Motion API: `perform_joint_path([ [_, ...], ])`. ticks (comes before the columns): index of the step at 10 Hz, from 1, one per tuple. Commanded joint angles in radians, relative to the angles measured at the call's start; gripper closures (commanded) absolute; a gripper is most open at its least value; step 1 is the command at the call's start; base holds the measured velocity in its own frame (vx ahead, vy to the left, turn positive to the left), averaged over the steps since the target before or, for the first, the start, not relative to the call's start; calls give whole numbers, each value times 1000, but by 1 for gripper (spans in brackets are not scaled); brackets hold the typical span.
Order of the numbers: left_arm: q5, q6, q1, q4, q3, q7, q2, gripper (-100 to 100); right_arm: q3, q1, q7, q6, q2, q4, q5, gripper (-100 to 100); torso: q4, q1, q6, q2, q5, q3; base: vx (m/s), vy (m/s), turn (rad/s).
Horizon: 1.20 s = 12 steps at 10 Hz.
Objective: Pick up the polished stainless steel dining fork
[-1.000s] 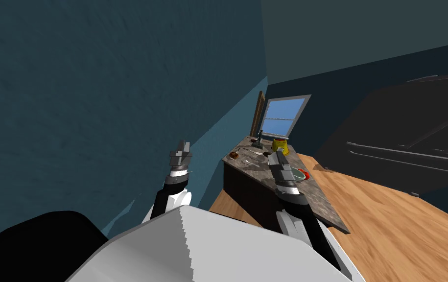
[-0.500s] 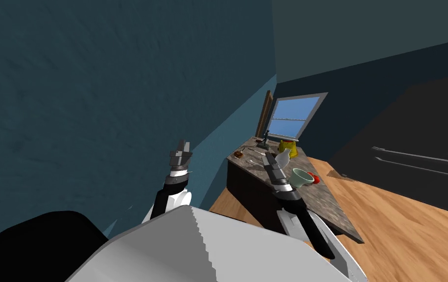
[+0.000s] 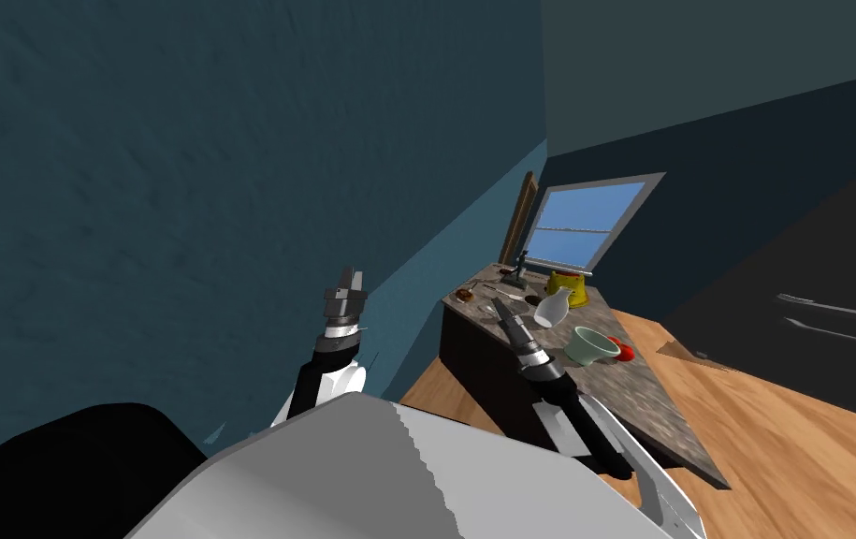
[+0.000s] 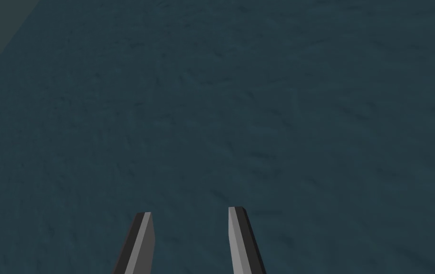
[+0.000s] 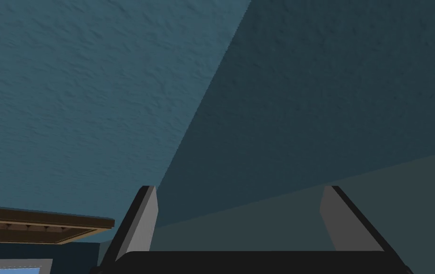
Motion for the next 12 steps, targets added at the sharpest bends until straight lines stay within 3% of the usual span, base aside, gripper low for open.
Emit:
perform_joint_path([
  [1,0,0,0,0,0,0,0,0,23,-24,2,6,-50,39,25,-100,0,0,0,0,0,0,-57,10,233],
  [4,0,0,0,0,0,0,0,0,43,-40,2,3,-130,80,47,-100,0,1,-1,0,0,0,-50,13,171],
  [5,0,0,0,0,0,0,0,0,65,-55,2,0,-164,118,69,-100,0,0,0,0,0,0,-44,16,245],
  [6,0,0,0,0,0,0,0,0,65,-55,2,0,-190,124,69,-100,0,0,-1,-1,0,0,-34,5,138],
  [7,0,0,0,0,0,0,0,0,86,-69,1,-5,-222,170,90,-100,0,-1,0,-1,0,-1,-38,7,271],
  [8,0,0,0,0,0,0,0,0,86,-69,1,-5,-250,171,90,-100,0,-1,-1,-1,0,-1,-30,3,143],
  [11,0,0,0,0,0,0,0,0,130,-90,-4,-18,-341,260,131,-100,0,-1,0,-2,0,-1,-25,12,215],
  [12,0,0,0,0,0,0,0,0,130,-90,-4,-18,-372,276,131,-100,0,0,0,-2,0,-1,-15,3,174],
])
